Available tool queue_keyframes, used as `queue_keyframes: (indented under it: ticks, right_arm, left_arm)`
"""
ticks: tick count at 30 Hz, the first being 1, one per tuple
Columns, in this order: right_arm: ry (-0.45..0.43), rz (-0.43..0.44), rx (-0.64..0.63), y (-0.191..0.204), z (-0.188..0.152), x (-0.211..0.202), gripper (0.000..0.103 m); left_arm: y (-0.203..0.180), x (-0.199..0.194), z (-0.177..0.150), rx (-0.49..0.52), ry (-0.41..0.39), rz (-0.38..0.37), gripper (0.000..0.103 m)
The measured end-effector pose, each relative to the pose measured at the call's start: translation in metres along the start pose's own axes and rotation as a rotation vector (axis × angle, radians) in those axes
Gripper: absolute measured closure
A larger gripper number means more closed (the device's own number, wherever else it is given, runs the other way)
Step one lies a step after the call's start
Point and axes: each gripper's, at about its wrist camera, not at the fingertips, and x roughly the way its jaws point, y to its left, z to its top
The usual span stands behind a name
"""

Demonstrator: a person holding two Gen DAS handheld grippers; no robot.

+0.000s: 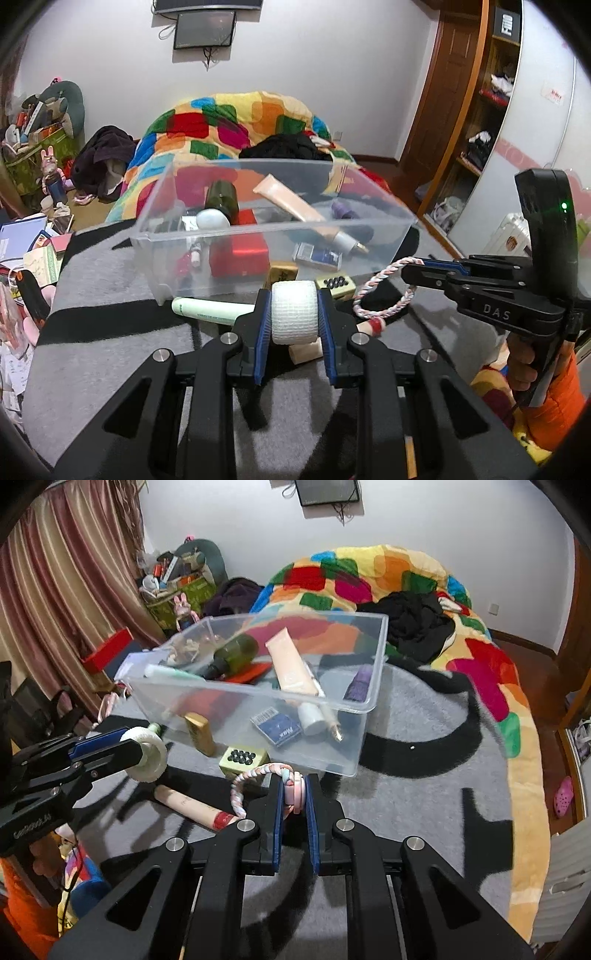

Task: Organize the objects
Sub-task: 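Carry the tape roll into the clear box while the right tool drops the rope bracelet in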

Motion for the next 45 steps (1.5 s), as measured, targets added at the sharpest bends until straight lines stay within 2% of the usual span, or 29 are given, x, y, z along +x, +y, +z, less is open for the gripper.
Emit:
queue_keyframes:
  ticks: [6,11,24,29,36,45]
  right_arm:
    - [-0.052,0.003,-0.005,0.002,0.008,-0.02,0.093]
    - [-0.095,0.005,-0.005,0.004,0.021,-0.029,0.093]
    - [-0.163,0.014,0.003,0.01,0.07,-0.024,0.093]
    - [-0.151,0.009,0.017,0.008,0.083,-0.008,0.093]
    - [-0.083,0.002,0.066,-0.001,0.089,0.028,0.093]
    - [0.019,-0.054,0.023,0.002,0.08,0.065,0.093]
  left_arm:
    - [0.004,-0.017,0.009,-0.02,-0.051,-0.001,0.079]
    - [0.011,-0.026,0.016,-0.032,-0.086,0.034,0.079]
    - [0.03,-0.026,0.046,-0.056,-0.143,0.1,0.079]
    - [0.039,-0.019,0.054,-0.073,-0.143,0.118,0.079]
    - [0.053,0.006,0.064,-0.11,-0.105,0.13,0.079]
    - [0.061,0.032,0.069,-0.135,-0.051,0.096,0.079]
